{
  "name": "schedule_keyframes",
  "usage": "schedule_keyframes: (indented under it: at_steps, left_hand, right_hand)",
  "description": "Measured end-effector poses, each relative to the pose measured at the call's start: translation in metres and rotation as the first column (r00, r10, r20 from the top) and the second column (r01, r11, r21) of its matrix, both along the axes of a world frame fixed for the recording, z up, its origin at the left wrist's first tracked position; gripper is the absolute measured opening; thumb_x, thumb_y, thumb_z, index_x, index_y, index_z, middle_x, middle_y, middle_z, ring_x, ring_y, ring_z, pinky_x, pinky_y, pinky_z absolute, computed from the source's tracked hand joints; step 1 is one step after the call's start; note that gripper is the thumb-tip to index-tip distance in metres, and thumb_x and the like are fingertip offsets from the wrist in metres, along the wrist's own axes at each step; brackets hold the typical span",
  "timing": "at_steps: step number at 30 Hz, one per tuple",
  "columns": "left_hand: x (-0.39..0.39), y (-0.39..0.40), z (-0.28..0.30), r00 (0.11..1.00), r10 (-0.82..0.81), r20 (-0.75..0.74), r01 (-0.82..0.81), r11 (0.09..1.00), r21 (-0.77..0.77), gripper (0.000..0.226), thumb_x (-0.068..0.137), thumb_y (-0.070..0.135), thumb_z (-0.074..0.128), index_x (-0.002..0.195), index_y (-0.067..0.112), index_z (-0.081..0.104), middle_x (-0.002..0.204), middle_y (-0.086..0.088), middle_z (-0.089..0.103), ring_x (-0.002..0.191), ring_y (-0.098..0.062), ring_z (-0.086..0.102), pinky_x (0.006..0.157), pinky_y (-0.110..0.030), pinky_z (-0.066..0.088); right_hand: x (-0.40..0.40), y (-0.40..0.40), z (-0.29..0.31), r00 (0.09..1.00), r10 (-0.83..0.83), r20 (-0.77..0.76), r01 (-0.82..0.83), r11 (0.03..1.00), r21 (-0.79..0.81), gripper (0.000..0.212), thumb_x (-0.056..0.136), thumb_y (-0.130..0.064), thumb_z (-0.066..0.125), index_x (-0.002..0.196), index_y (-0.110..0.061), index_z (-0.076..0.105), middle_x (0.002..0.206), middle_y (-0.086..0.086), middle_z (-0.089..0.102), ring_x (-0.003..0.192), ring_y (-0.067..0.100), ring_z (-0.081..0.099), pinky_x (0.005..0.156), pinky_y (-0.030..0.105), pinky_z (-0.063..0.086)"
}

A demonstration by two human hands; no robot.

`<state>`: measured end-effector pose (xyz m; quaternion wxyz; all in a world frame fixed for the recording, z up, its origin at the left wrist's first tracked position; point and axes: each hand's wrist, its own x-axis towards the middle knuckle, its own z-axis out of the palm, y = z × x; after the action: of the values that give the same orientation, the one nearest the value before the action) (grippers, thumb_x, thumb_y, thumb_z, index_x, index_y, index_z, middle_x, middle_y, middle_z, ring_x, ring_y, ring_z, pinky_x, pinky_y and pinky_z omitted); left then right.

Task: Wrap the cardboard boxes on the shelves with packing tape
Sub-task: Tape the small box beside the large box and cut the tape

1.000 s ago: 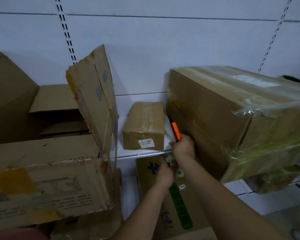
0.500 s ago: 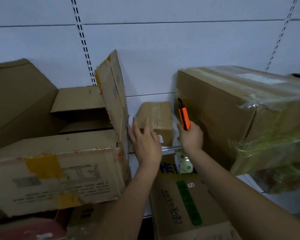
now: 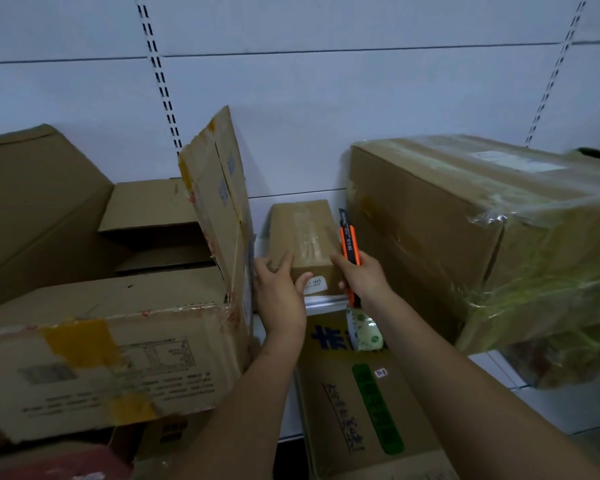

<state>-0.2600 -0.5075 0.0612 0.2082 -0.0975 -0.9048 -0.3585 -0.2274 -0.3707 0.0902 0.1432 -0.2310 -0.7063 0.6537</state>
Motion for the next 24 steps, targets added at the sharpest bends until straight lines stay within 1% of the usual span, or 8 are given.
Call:
schedule_keyframes:
  at_steps: [4,8,10,13,16,18,20,24]
  left_hand:
    - [0.016,-0.007,0.006,0.999,0.052,0.009,-0.051,0.992,-0.112,0.091,0.084,0.057,0.067,0.157,0.023,0.023,0.127,-0.007,0.028,0.108,-0.020,0.050,0.079,-0.029,0.054]
    - [0.032,-0.005,0.014,0.978,0.008,0.208,0.005,0.998,-0.064,0.126,0.074,0.049,0.081,0.157,0.012,-0.007,0.137,-0.010,0.020,0.122,-0.027,0.042,0.091,-0.031,0.050]
    - [0.037,0.000,0.017,0.947,-0.080,0.310,0.070,0.997,0.042,0.117,0.073,0.044,0.081,0.154,0.011,0.004,0.141,-0.010,0.018,0.130,-0.032,0.034,0.095,-0.036,0.046]
    - [0.034,0.002,0.023,0.906,-0.183,0.380,0.075,0.956,0.282,0.086,0.078,0.041,0.076,0.141,0.009,0.025,0.138,-0.012,0.034,0.124,-0.032,0.043,0.092,-0.039,0.046]
    - [0.026,-0.001,0.022,0.883,-0.263,0.389,0.060,0.885,0.461,0.067,0.086,0.034,0.073,0.128,0.011,0.025,0.129,-0.011,0.054,0.103,-0.023,0.056,0.078,-0.033,0.046]
    - [0.027,-0.003,0.015,0.887,-0.273,0.373,0.073,0.880,0.470,0.067,0.086,0.032,0.075,0.125,0.013,0.023,0.126,-0.010,0.057,0.097,-0.020,0.056,0.071,-0.030,0.044]
    - [0.028,-0.004,0.008,0.897,-0.268,0.351,0.079,0.880,0.469,0.071,0.084,0.033,0.077,0.125,0.013,0.024,0.128,-0.011,0.056,0.101,-0.022,0.058,0.071,-0.029,0.045]
    - [0.023,-0.004,-0.001,0.907,-0.255,0.335,0.093,0.898,0.430,0.089,0.083,0.035,0.078,0.145,0.011,0.019,0.142,-0.015,0.051,0.122,-0.029,0.056,0.085,-0.034,0.050]
  right_hand:
    - [0.021,-0.003,-0.006,0.996,0.035,-0.088,-0.039,0.998,-0.043,0.017,0.096,-0.030,0.063,0.112,-0.027,0.059,0.089,0.004,0.065,0.054,0.008,0.056,0.051,0.021,0.047]
    - [0.040,-0.003,-0.007,0.984,0.026,-0.179,-0.043,0.995,-0.093,0.023,0.096,-0.015,0.062,0.107,-0.035,0.059,0.082,0.006,0.062,0.054,0.010,0.053,0.056,0.026,0.048]
    - [0.047,-0.001,-0.006,0.982,0.005,-0.191,-0.023,0.996,-0.090,0.026,0.095,-0.008,0.061,0.107,-0.031,0.061,0.080,0.006,0.062,0.056,0.012,0.053,0.060,0.029,0.048]
    - [0.054,0.007,-0.007,0.984,-0.043,-0.174,0.037,0.999,-0.034,0.028,0.091,-0.008,0.066,0.116,-0.020,0.063,0.093,0.006,0.069,0.075,0.016,0.066,0.068,0.029,0.054]
    - [0.054,0.008,-0.005,0.988,-0.080,-0.133,0.093,0.991,0.097,0.035,0.081,-0.035,0.079,0.107,-0.017,0.066,0.096,0.006,0.071,0.089,0.020,0.069,0.082,0.038,0.058]
    - [0.050,0.001,-0.002,0.992,-0.113,-0.053,0.122,0.963,0.239,0.051,0.072,-0.056,0.080,0.104,-0.021,0.061,0.094,0.001,0.068,0.085,0.017,0.067,0.079,0.038,0.058]
    - [0.045,-0.009,-0.001,0.984,-0.177,-0.002,0.169,0.935,0.314,0.060,0.067,-0.064,0.078,0.106,-0.025,0.054,0.092,-0.003,0.064,0.083,0.015,0.066,0.076,0.038,0.059]
    - [0.036,-0.022,-0.003,0.958,-0.287,0.015,0.275,0.931,0.242,0.060,0.069,-0.062,0.079,0.105,-0.024,0.048,0.091,-0.004,0.061,0.085,0.018,0.064,0.079,0.042,0.056]
